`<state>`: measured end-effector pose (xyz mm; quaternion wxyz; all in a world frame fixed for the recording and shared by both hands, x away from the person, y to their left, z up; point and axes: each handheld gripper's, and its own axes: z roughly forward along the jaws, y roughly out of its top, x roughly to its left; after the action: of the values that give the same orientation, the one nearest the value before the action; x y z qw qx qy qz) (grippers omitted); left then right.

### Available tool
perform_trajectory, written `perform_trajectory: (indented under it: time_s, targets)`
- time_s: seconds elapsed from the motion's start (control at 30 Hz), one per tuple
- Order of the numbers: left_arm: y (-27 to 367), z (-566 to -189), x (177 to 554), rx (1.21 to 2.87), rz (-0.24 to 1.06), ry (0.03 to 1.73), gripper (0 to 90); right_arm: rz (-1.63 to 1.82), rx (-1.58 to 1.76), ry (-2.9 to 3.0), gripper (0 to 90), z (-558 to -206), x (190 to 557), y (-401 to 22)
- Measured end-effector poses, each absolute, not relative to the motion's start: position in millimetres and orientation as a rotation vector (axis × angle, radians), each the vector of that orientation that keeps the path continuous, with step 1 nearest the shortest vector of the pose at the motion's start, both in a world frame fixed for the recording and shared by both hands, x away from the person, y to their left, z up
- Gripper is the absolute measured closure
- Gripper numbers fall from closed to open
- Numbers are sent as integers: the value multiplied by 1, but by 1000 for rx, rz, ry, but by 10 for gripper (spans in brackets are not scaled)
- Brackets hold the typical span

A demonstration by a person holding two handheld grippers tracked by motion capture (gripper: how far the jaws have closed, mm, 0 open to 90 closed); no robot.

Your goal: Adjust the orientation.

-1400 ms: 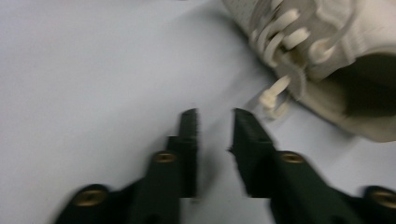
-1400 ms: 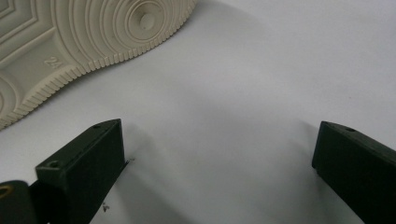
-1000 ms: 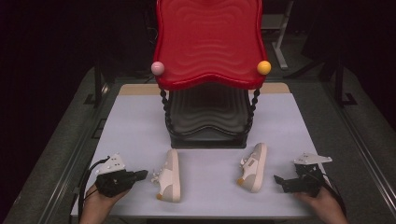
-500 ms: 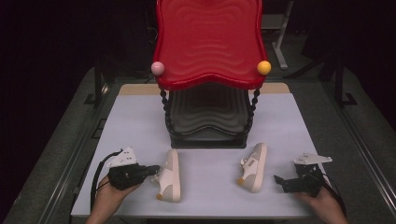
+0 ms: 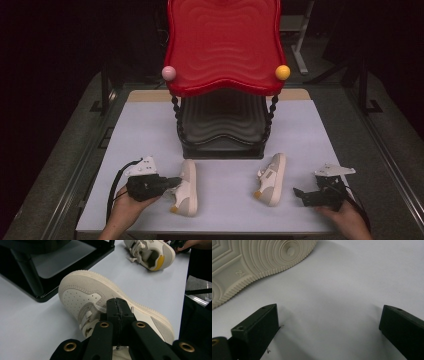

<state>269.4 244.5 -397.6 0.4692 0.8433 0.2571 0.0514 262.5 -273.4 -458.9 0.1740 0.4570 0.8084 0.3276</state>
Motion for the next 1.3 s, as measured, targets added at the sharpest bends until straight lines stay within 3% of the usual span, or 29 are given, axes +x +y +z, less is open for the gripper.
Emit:
perform_trajectory:
  time_s: [0.43,1.07,1.3]
  targets:
    - [223,-395,277,2075,100,577,900,929,1295,2292,17,-459,262,-273]
    - [161,-406,291,2197,79,490,900,932,1294,2289,17,-459,262,-273]
    - [162,-401,288,2190,101,482,900,932,1295,2289,17,-459,262,-273]
